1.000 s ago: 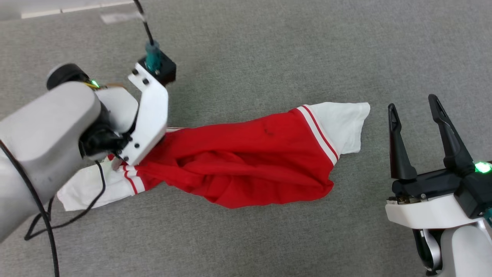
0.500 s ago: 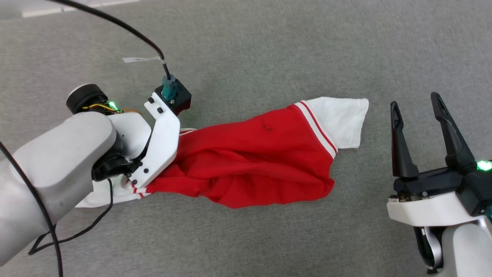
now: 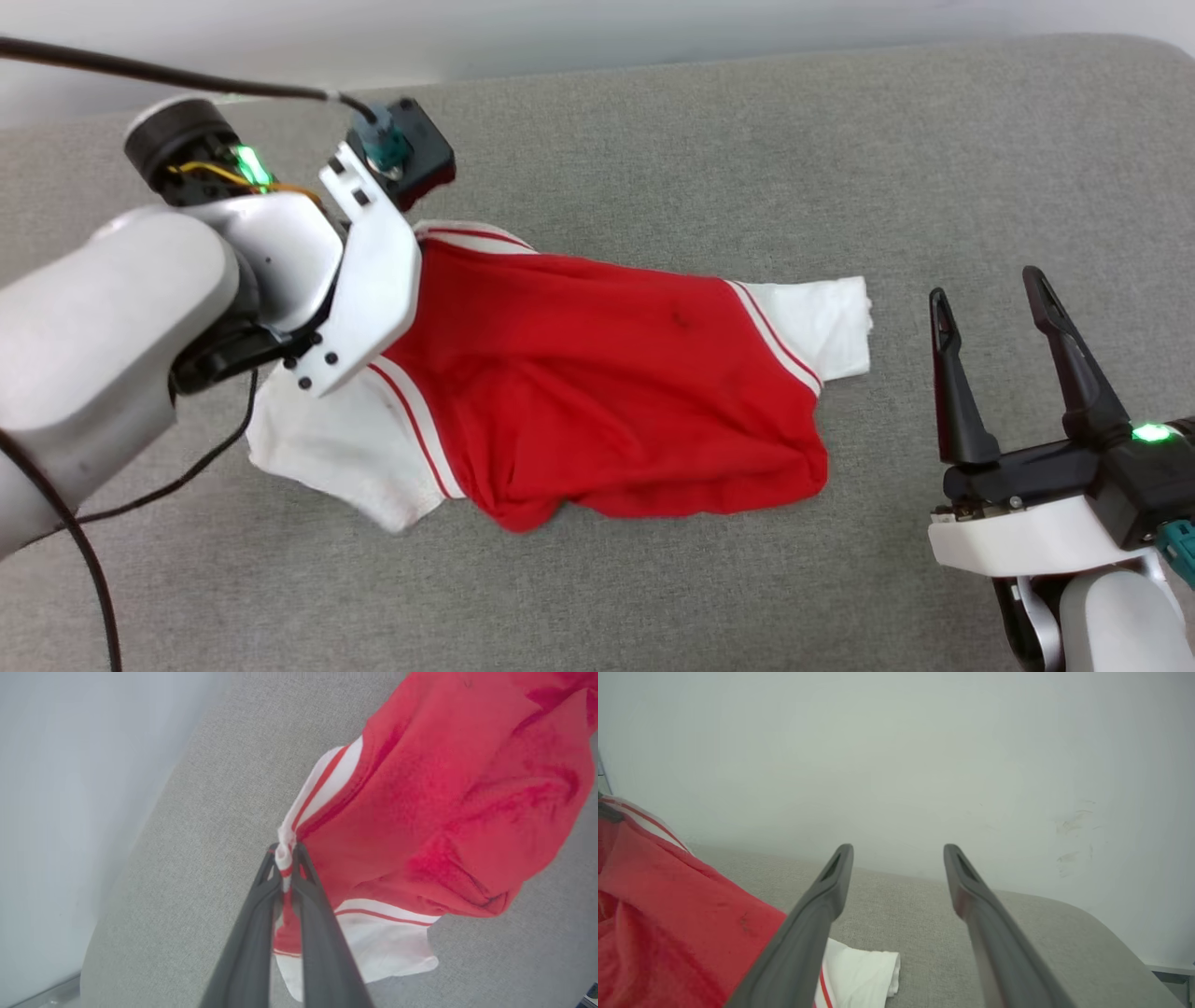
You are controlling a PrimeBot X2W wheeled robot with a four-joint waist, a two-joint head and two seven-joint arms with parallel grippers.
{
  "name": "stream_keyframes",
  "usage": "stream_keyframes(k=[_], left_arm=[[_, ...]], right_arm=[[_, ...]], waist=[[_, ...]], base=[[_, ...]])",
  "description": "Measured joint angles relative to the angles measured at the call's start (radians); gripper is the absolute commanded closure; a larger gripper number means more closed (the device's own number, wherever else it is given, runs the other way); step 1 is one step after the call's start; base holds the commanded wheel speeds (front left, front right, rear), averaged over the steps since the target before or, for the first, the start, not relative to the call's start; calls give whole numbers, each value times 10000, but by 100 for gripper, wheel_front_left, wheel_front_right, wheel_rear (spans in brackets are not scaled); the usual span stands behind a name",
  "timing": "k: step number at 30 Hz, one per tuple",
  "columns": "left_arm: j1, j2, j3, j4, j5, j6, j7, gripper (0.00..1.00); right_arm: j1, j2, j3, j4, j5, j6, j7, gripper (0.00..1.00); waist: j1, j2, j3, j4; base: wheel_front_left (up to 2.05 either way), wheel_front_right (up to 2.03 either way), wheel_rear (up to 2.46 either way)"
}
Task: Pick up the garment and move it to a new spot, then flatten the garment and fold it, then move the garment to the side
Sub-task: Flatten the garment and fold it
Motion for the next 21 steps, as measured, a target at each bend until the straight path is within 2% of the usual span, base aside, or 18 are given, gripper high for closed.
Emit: stream_keyframes(k=[5, 16, 21], left_arm=[[-272, -127, -4, 194, 196, 0, -245, 100], [-249, -1271, -12, 2485, 554, 0, -1676, 100], [244, -1588, -15, 3087, 715, 0, -1528, 100]], right_arm=[[-54, -2, 125, -86, 38, 0, 0, 0], [-487, -2, 226, -209, 382, 0, 0, 0], [-642, -2, 159, -244, 529, 0, 0, 0]], waist=[[0, 0, 158, -183], [1, 0, 1259, -1112], [2, 0, 1687, -1531]], base=[[0, 0, 0], [0, 0, 0], [0, 0, 0]])
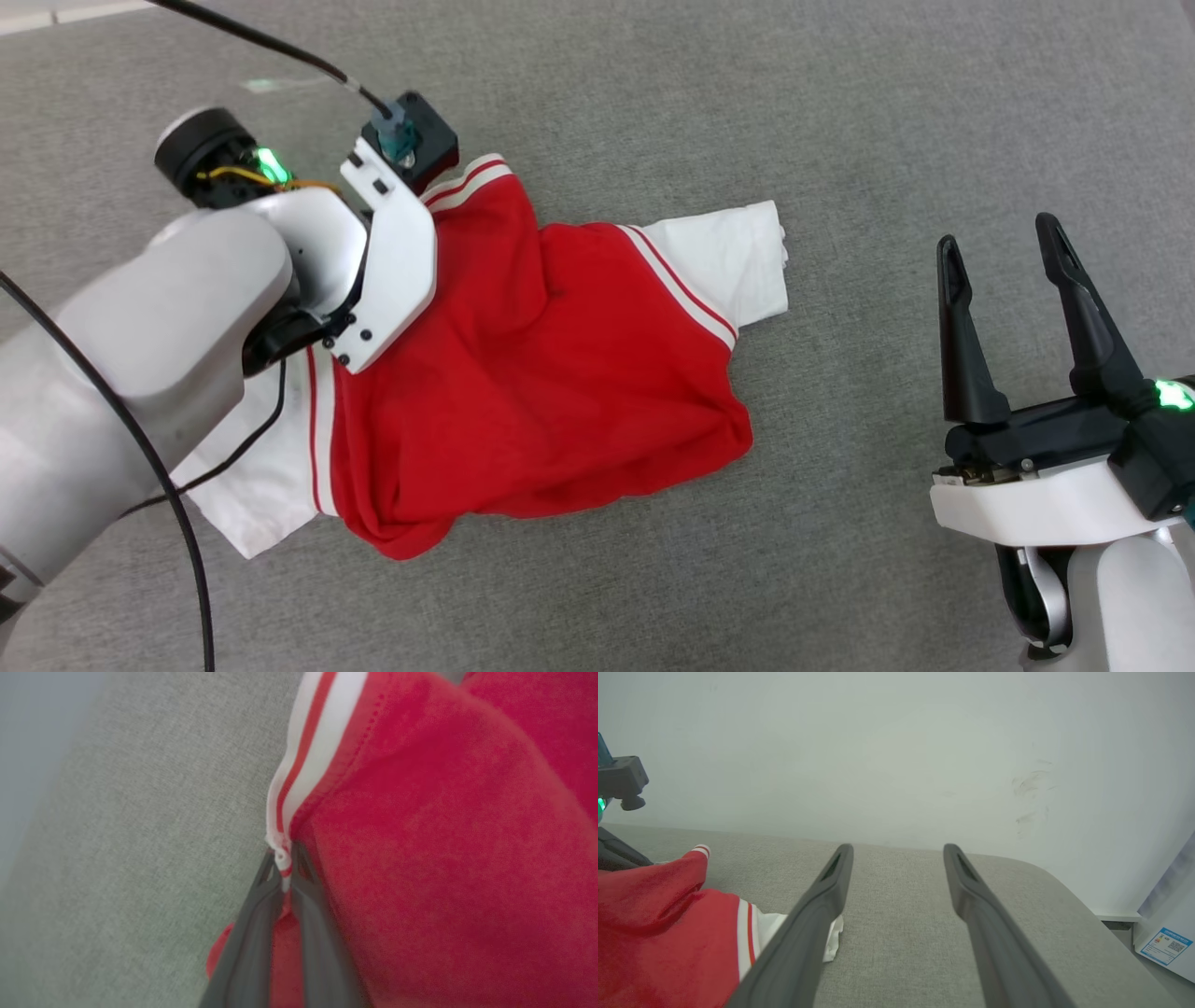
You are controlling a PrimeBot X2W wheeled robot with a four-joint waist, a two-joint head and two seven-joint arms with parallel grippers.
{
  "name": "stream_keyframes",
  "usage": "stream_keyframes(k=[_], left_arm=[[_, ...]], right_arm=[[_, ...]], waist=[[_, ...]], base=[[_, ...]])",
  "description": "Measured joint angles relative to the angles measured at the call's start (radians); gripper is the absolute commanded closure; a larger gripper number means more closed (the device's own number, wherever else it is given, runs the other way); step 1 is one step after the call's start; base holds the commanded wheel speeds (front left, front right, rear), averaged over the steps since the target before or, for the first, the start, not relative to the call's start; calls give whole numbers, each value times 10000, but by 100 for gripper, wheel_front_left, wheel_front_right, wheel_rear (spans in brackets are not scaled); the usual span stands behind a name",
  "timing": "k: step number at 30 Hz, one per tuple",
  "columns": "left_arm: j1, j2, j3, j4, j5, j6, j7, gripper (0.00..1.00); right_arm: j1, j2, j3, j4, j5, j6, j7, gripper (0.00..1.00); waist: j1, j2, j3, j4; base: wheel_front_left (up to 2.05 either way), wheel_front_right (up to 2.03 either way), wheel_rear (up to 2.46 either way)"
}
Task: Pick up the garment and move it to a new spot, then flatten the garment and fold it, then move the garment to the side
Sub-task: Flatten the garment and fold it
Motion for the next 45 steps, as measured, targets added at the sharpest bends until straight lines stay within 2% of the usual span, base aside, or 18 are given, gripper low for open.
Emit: stream_keyframes(k=[7, 8, 9, 12, 13, 15, 19, 22, 26, 30, 32, 34, 38, 42, 45], left_arm=[[446, -125, 102, 476, -130, 2, 196, 100], [453, -153, 94, 610, -140, 0, -23, 85], [453, -174, 75, 719, -134, 0, -303, 0], [434, -207, 109, 1089, 161, -2, -1799, 0], [407, -69, 598, 1289, 527, 334, -3743, 0], [573, 2, 851, 1277, 614, 688, -4773, 0], [1403, 236, 1538, 849, 364, 1728, -6437, 0], [2203, 518, 2079, 222, 92, 2679, -7024, 0], [3491, 1064, 3158, -1097, 48, 4125, -7262, 0], [5258, 1298, 4698, -2953, 650, 5461, -7264, 0], [6279, 1266, 5415, -3730, 1005, 6015, -7264, 0], [7249, 1143, 6197, -4334, 1373, 6497, -7265, 0], [8830, 575, 7382, -5256, 2326, 7116, -7267, 0], [10134, -209, 8355, -5683, 3195, 7294, -7288, 0], [10867, -815, 8916, -5850, 3779, 7200, -7292, 0]], right_arm=[[-35, 2, -8, 21, 17, 0, 0, 0], [-36, 0, -25, 29, 8, 0, 0, 0], [-37, 0, -27, 38, -10, 0, 0, 0], [-53, 2, -4, 15, -153, 0, 0, 0], [-218, 6, 92, -84, -428, 0, 0, 0], [-247, 4, 15, -121, -677, 0, 0, 0], [-702, -174, 63, -215, -1120, 0, -2, 0], [-1069, -734, 284, -209, -1206, 0, 0, 0], [-1971, -1526, 729, -190, -1218, 0, -2, 0], [-2613, -2485, 1588, 959, -894, 0, 100, 0], [-3063, -2978, 2211, 1528, -393, 0, 709, 0], [-3523, -3461, 2991, 2019, 318, 2, 1804, 0], [-4469, -4631, 4637, 2370, 1988, 0, 3856, 0], [-5172, -5743, 6690, 2230, 4387, 2, 6109, 0], [-5800, -6525, 8105, 1858, 6117, 2, 7774, 0]], waist=[[-1, 0, 106, -131], [-1, 0, 73, -97], [-1, 0, 30, -60], [-1, 0, -187, 66], [-1, 0, -513, 149], [-1, 0, -759, 237], [-2, 0, -1249, 507], [-2, 0, -1554, 788], [-2, 0, -1888, 1128], [-2, 0, -2181, 1415], [-2, 0, -2314, 1560], [-2, 0, -2427, 1717], [-3, 0, -2574, 2044], [-2, 0, -2590, 2328], [-2, 0, -2535, 2501]], base=[[0, 0, 0], [0, 0, 0], [0, 0, 0], [0, 0, 0], [0, 0, 0], [0, 0, 0], [0, 0, 0], [0, 0, 0], [0, 0, 0], [0, 0, 0], [0, 0, 0], [0, 0, 0], [0, 0, 0], [0, 0, 0], [0, 0, 0]])
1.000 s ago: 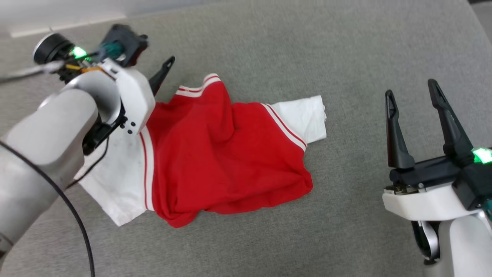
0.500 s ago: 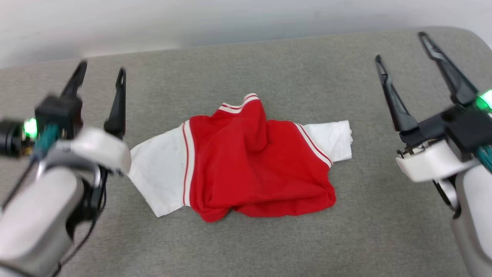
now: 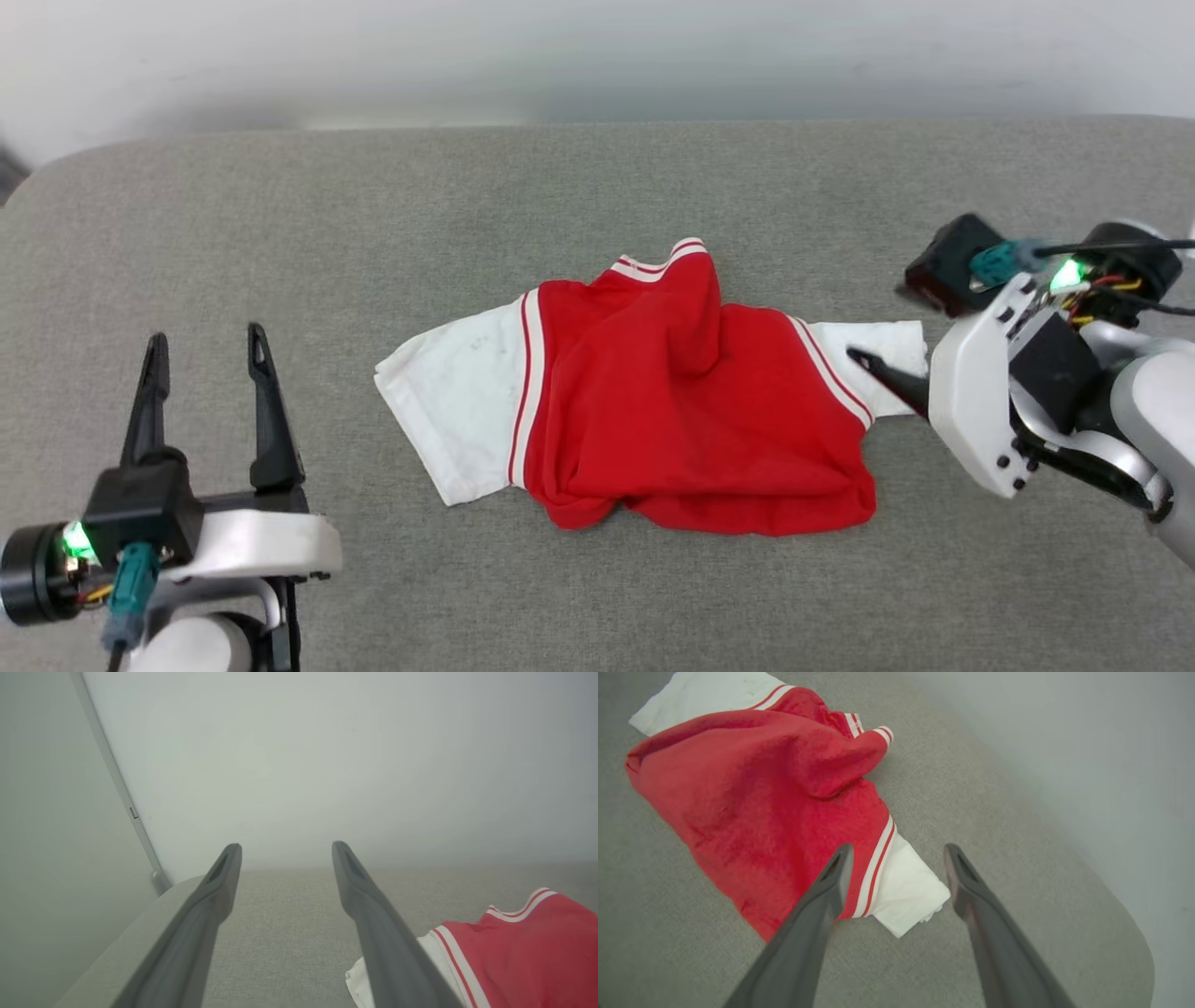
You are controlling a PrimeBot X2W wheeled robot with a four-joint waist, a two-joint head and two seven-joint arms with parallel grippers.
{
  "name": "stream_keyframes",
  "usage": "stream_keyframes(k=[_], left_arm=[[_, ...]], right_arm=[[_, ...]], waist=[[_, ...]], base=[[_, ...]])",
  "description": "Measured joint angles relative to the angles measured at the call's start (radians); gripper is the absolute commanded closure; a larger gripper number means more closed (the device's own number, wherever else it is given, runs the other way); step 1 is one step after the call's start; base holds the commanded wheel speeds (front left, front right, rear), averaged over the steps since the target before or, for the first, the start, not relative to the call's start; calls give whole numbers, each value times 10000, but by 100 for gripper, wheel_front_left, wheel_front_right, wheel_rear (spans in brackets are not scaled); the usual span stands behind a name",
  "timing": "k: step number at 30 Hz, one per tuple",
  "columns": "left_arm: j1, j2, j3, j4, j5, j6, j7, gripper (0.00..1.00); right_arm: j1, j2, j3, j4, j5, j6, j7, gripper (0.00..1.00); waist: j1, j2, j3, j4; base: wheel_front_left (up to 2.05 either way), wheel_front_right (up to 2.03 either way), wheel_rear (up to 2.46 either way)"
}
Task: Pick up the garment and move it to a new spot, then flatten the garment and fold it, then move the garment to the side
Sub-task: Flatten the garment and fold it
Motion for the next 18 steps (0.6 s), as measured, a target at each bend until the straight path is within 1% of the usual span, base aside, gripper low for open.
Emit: stream_keyframes(k=[4, 7, 11, 15, 18], left_arm=[[602, -817, 575, -96, 648, -341, 0, 0], [838, -1381, 966, -148, 1099, -625, 0, 0], [947, -2075, 1346, -125, 1601, -1093, 0, 0], [977, -2652, 1684, 35, 1985, -1628, 0, 0], [973, -2982, 1864, 194, 2240, -2021, 0, 0]], right_arm=[[-545, -525, 1375, -113, 1720, -2, 1802, 0], [-786, -541, 2019, 73, 2345, -2, 2313, 0], [-836, -211, 2738, 746, 2677, -2, 2336, 0], [-651, 326, 3139, 1833, 2880, -2, 1848, 0], [-611, 499, 3325, 2366, 2943, 4, 1425, 0]], waist=[[-1, 0, 164, 193], [0, 0, 339, 339], [0, 0, 639, 541], [0, 0, 942, 745], [-1, 0, 1107, 871]], base=[[0, 0, 0], [0, 0, 0], [0, 0, 0], [0, 0, 0], [0, 0, 0]])
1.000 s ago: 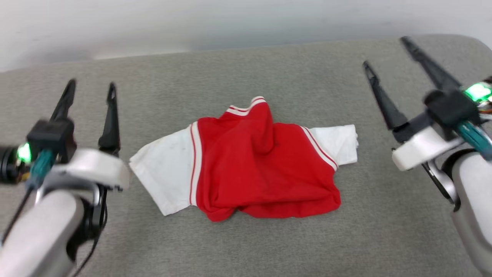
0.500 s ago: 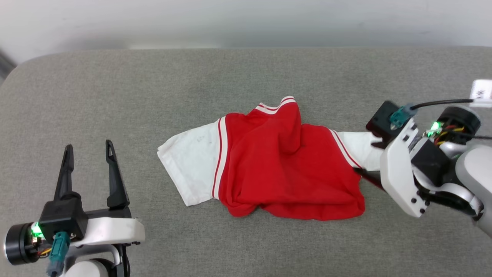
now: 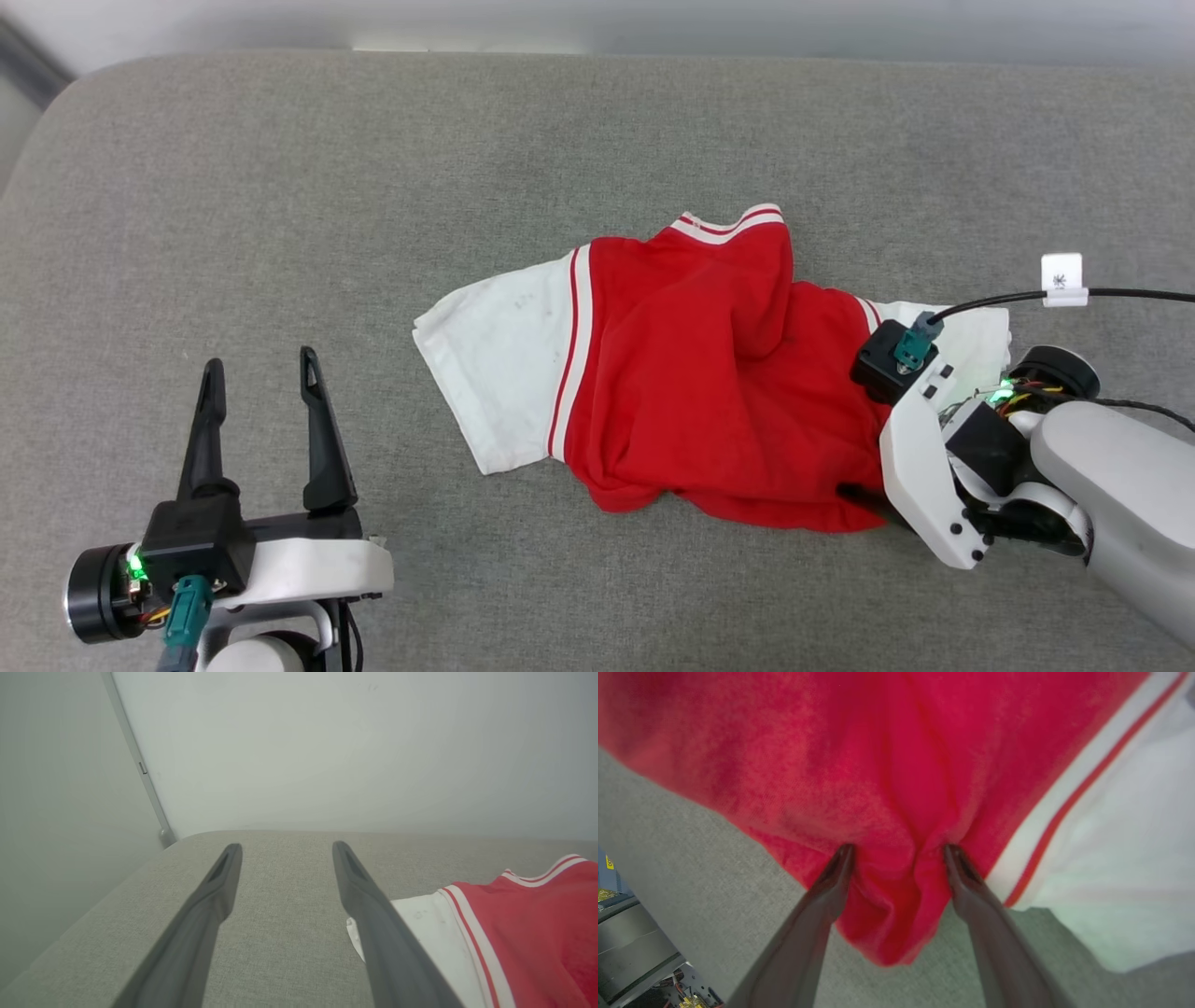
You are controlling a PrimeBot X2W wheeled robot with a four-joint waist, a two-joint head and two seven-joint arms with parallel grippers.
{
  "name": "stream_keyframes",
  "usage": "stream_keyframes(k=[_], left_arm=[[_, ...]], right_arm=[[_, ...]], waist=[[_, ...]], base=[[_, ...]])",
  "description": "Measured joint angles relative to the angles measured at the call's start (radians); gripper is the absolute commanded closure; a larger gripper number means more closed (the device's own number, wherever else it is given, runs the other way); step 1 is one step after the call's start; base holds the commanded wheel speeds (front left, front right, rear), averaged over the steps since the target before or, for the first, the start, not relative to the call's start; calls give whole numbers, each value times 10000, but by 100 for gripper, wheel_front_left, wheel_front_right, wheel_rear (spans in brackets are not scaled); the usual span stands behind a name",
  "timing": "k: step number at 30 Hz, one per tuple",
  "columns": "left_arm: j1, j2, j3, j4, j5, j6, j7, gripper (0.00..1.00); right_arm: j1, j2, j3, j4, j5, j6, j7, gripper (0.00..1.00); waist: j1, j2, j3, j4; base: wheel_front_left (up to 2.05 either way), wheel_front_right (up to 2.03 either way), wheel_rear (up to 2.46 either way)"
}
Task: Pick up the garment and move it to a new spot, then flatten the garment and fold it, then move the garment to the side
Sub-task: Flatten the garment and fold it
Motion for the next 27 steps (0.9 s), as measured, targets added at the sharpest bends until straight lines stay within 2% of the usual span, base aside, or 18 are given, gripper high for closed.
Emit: stream_keyframes(k=[1, 2, 3, 8, 13, 20, 24, 27], left_arm=[[0, -92, 81, 48, 79, -105, 0, 0], [0, -173, 178, 79, 167, -176, 0, 0], [2, -251, 282, 109, 244, -251, 0, 0], [205, -610, 717, 217, 539, -593, 0, 0], [589, -909, 1041, 270, 765, -851, 0, 0], [1046, -1200, 1409, 186, 1041, -1080, 0, 0], [1116, -1317, 1521, 184, 1187, -1239, 0, 0], [1120, -1423, 1622, 199, 1273, -1331, 0, 0]], right_arm=[[-2, 40, 35, 125, -4, 0, -226, 0], [-11, 86, 48, 222, 6, 2, -462, 53], [-41, 151, 54, 301, -13, 2, -796, 100], [-196, 215, 328, 157, -159, -8, -1816, 100], [-186, -437, 399, -984, -270, -6, -2715, 100], [1361, -1246, 600, -2328, -353, -6, -2765, 100], [2409, -1275, 717, -2161, -717, -6, -2665, 100], [2999, -1009, 443, -1822, -731, -6, -2922, 100]], waist=[[0, 0, 33, 24], [0, 0, 44, 18], [0, 0, 35, -14], [1, 0, -285, -245], [1, 0, -790, -482], [0, 0, -1236, -825], [1, 0, -1243, -888], [1, 0, -1219, -909]], base=[[0, 0, 0], [0, 0, 0], [0, 0, 0], [0, 0, 0], [0, 0, 0], [0, 0, 0], [0, 0, 0], [0, 0, 0]])
